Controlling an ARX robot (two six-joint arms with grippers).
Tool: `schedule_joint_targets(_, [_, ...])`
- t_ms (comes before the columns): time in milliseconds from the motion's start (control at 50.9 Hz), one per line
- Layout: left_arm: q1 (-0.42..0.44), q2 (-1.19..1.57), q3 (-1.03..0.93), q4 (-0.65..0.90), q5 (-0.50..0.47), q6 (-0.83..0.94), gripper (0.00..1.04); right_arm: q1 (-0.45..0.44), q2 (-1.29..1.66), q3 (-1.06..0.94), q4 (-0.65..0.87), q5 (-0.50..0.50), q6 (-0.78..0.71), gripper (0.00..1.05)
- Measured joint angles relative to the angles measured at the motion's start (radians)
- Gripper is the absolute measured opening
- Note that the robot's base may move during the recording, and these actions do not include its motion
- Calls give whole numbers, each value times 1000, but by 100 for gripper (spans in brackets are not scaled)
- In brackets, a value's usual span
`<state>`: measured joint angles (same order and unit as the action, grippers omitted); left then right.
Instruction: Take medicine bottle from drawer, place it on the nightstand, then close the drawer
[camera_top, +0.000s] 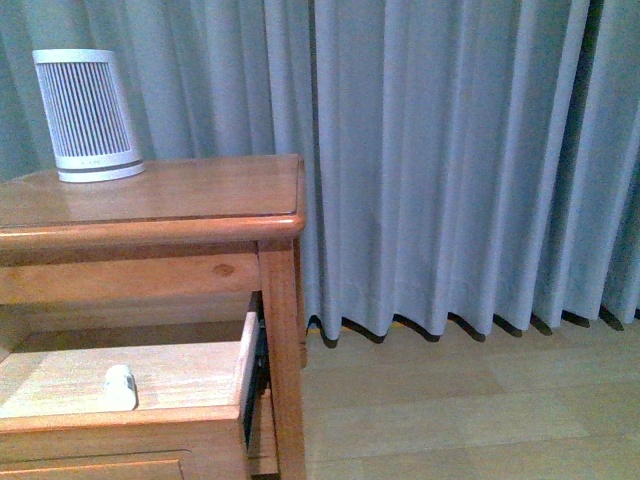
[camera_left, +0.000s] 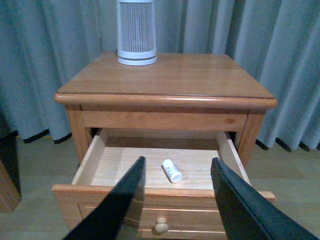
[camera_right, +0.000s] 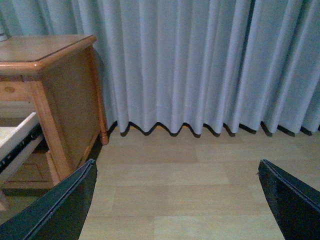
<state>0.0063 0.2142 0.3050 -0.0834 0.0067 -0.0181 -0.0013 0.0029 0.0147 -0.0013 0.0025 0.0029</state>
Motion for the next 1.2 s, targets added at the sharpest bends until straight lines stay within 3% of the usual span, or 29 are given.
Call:
schedule_joint_targets(216, [-5,-61,-109,34,-5,6,3,0,0,0,0,-1,0,98])
schedule_joint_targets(844, [-6,-159,-243,71,-10,8,3,0,0,0,0,-13,0,98])
schedule_joint_targets(864, [-6,-159,-244,71,-10,8,3,-7,4,2,-8,-35,7,98])
schedule_joint_targets(942, [-6,-164,-247,72,-10,8,3,-110,122,81,-180,-312,32,98])
schedule_joint_targets(1021, [-6,-179,-261,77,-8,9,3,-177,206,180,-220,-419,35,98])
schedule_joint_targets(1080, [-6,-201,-286,79,-7,9,3,-200,283,254,-162,-428,34,98])
schedule_joint_targets(1198, [-6,-208,-295,79,-7,10,3,-156,634,457,24,-333,-25,98])
